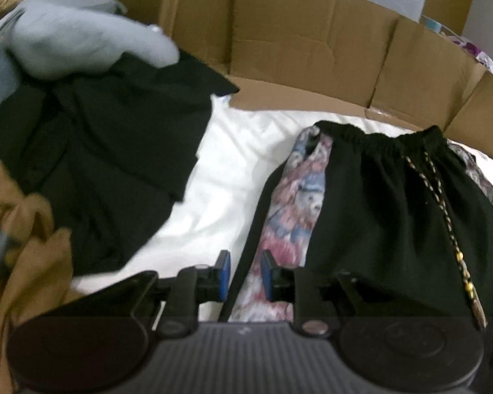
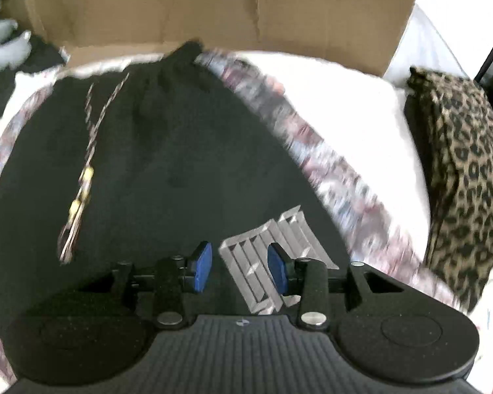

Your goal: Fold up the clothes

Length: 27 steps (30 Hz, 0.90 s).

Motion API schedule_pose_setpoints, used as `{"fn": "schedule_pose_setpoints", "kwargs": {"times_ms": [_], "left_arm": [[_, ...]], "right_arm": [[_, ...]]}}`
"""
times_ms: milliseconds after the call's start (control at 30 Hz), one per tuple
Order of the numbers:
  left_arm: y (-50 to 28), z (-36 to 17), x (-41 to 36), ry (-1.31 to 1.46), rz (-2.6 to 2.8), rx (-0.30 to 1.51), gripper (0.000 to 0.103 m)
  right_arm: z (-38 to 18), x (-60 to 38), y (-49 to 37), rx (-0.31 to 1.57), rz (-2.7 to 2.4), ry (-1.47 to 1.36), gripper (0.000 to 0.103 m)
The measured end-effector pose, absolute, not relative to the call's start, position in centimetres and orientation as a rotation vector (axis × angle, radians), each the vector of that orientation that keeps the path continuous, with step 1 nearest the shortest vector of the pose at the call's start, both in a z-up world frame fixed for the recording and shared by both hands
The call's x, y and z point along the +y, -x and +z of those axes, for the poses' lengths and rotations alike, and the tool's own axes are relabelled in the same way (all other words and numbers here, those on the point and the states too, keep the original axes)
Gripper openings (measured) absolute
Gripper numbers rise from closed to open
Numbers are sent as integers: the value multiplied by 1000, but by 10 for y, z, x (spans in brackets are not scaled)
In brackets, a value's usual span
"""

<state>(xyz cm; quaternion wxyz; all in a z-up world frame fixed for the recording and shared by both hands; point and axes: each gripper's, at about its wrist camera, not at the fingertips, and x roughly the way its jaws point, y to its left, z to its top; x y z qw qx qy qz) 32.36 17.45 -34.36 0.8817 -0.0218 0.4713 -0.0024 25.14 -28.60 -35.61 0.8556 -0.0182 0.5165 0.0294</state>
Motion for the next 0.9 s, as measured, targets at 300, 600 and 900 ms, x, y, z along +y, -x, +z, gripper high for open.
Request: {"fn": "schedule_pose_setpoints", "kwargs": {"times_ms": [300, 600, 900], "left_arm": [[-347, -355, 156, 44, -54, 966, 14], [-360, -382, 146, -51, -29, 995, 11], [-368, -392, 141, -239, 59, 1028, 3]], "right_arm": [[-387, -322, -270, 1235, 86, 204, 45], [-388, -340, -257, 1370, 173, 160, 45], [-386, -370, -258, 1289, 196, 154, 46]]}}
